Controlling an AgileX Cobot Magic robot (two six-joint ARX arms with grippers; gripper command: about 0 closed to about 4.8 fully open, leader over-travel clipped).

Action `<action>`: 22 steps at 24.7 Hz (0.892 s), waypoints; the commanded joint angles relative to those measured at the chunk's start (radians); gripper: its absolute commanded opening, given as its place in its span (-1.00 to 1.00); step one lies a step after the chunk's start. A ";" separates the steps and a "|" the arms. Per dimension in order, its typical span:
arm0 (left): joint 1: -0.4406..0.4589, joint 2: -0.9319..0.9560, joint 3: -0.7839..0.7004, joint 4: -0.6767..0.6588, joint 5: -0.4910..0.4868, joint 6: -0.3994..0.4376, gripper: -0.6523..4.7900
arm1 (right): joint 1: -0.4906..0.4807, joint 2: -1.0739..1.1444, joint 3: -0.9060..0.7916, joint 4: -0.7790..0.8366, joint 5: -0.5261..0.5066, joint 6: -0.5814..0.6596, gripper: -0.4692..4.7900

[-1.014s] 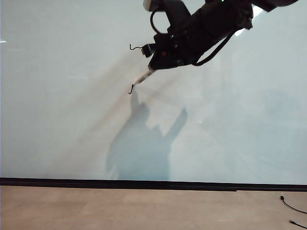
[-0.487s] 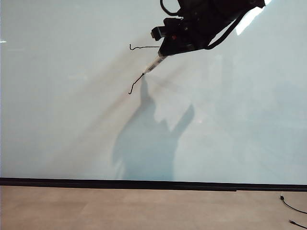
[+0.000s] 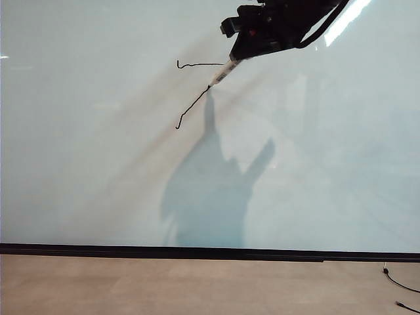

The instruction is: Pick up the pen on the shelf to the right of the whiteboard and write the letter Z.

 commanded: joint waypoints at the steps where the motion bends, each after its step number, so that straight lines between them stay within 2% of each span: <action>1: 0.000 0.000 0.002 0.011 0.000 0.004 -0.78 | -0.006 -0.025 0.003 0.008 0.018 -0.014 -0.84; 22: 0.000 0.000 0.002 0.011 0.000 0.004 -0.78 | -0.016 -0.106 0.003 -0.041 0.047 -0.027 -0.84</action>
